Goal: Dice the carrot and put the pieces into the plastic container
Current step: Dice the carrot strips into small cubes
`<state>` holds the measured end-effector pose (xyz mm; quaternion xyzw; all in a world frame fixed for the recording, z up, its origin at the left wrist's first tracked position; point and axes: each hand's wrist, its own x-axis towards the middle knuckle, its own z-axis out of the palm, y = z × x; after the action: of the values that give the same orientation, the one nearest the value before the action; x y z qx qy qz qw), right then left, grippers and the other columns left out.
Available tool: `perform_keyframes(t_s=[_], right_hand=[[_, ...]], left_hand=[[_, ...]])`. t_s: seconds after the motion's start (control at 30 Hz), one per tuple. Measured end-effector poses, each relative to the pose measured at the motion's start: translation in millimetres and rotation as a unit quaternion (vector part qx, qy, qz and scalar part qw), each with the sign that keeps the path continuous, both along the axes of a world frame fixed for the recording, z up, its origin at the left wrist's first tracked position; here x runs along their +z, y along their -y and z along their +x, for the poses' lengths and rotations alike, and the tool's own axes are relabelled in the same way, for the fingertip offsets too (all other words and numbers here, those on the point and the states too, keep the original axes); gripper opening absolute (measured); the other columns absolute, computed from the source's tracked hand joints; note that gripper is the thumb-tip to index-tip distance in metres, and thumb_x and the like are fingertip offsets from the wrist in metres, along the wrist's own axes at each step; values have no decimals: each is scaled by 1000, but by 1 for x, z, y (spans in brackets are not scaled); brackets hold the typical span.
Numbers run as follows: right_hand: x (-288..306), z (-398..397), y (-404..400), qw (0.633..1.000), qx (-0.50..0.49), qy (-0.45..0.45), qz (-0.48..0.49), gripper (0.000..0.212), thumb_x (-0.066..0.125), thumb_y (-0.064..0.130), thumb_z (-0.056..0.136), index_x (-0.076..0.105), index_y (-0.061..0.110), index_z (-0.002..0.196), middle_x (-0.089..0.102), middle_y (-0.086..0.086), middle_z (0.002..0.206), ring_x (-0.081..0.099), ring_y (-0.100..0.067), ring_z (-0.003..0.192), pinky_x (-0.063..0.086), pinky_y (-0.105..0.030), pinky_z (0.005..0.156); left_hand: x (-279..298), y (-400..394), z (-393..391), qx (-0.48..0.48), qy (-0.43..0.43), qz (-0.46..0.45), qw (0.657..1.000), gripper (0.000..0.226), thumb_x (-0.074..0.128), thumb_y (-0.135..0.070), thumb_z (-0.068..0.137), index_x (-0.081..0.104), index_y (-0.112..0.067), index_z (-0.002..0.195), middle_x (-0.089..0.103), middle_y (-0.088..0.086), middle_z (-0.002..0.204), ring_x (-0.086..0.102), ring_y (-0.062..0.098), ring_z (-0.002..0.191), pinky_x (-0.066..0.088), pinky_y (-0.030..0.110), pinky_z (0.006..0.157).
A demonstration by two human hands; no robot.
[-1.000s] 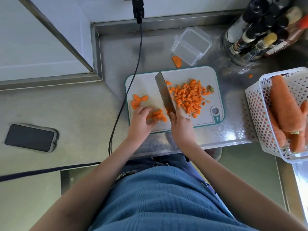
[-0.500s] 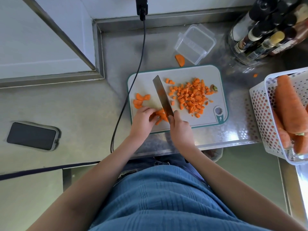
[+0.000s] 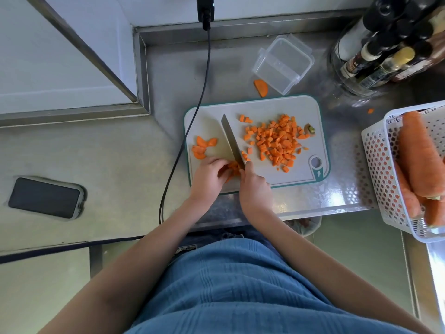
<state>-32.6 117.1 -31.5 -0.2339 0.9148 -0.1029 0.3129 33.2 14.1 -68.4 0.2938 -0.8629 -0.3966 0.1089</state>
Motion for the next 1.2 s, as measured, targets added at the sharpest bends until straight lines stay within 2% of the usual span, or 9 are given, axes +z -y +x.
perform_keyframes(t_s=[0.1, 0.2, 0.23, 0.33, 0.47, 0.6, 0.77, 1.03, 1.2], right_hand=[[-1, -3, 2, 1000, -6, 12, 1, 16, 30, 22, 104, 35, 13, 117, 61, -17, 86, 60, -36, 78, 47, -39, 62], [0, -19, -3, 995, -49, 57, -64, 21, 31, 31, 104, 41, 13, 100, 59, -15, 81, 56, -34, 73, 41, -35, 59], [1, -25, -6, 996, -42, 50, -65, 22, 32, 32, 104, 42, 13, 100, 59, -15, 80, 56, -34, 72, 40, -35, 58], [1, -32, -15, 999, -41, -6, -36, 26, 29, 31, 104, 42, 11, 115, 61, -17, 81, 59, -36, 72, 47, -39, 60], [6, -26, -21, 992, -84, 11, -88, 24, 29, 31, 104, 42, 10, 104, 57, -13, 73, 56, -35, 66, 42, -36, 54], [12, -15, -16, 990, -75, 27, -114, 26, 30, 34, 103, 42, 12, 105, 60, -14, 74, 56, -35, 64, 43, -37, 54], [14, -4, -12, 991, -50, 27, -121, 26, 29, 33, 103, 42, 11, 107, 61, -17, 73, 58, -38, 65, 52, -46, 57], [9, 1, -10, 993, -39, 38, -104, 23, 30, 33, 104, 39, 12, 100, 60, -16, 74, 58, -37, 64, 50, -42, 55], [4, 5, -7, 998, 2, -9, -54, 15, 31, 24, 104, 37, 11, 105, 57, -14, 73, 59, -38, 68, 49, -40, 56]], left_hand=[[1, -2, 0, 3, -6, -5, 1000, 16, 75, -5, 75, 72, -4, 91, 68, 8, 85, 63, 21, 80, 43, 14, 74], [-1, 0, 1, 1, 3, -9, 1000, 18, 74, -7, 76, 72, -4, 94, 68, 8, 86, 63, 23, 82, 50, 27, 74], [-1, -1, 1, 2, 2, -9, 1000, 19, 75, -6, 76, 71, -4, 94, 67, 8, 87, 63, 23, 82, 51, 29, 75], [0, -2, 0, 1, 0, -11, 1000, 20, 76, -4, 74, 72, -3, 94, 67, 9, 86, 64, 22, 80, 46, 17, 76], [0, -2, 3, -1, 6, -3, 1000, 30, 76, -9, 76, 69, -1, 103, 67, 12, 95, 64, 25, 90, 51, 30, 83], [-1, -1, 11, -1, 6, -12, 1000, 39, 78, -11, 74, 66, -1, 109, 65, 12, 104, 59, 26, 99, 38, 19, 91], [-6, 0, 15, -27, 30, -22, 999, 44, 77, -20, 75, 65, -9, 116, 61, 5, 110, 54, 22, 107, 44, 32, 96], [-3, -6, 12, -14, 37, -37, 999, 38, 77, -21, 76, 67, -8, 110, 63, 6, 100, 57, 23, 97, 45, 27, 87], [-5, -5, 9, -11, 40, -28, 999, 31, 76, -22, 76, 69, -9, 104, 63, 4, 97, 57, 23, 95, 47, 29, 83]])
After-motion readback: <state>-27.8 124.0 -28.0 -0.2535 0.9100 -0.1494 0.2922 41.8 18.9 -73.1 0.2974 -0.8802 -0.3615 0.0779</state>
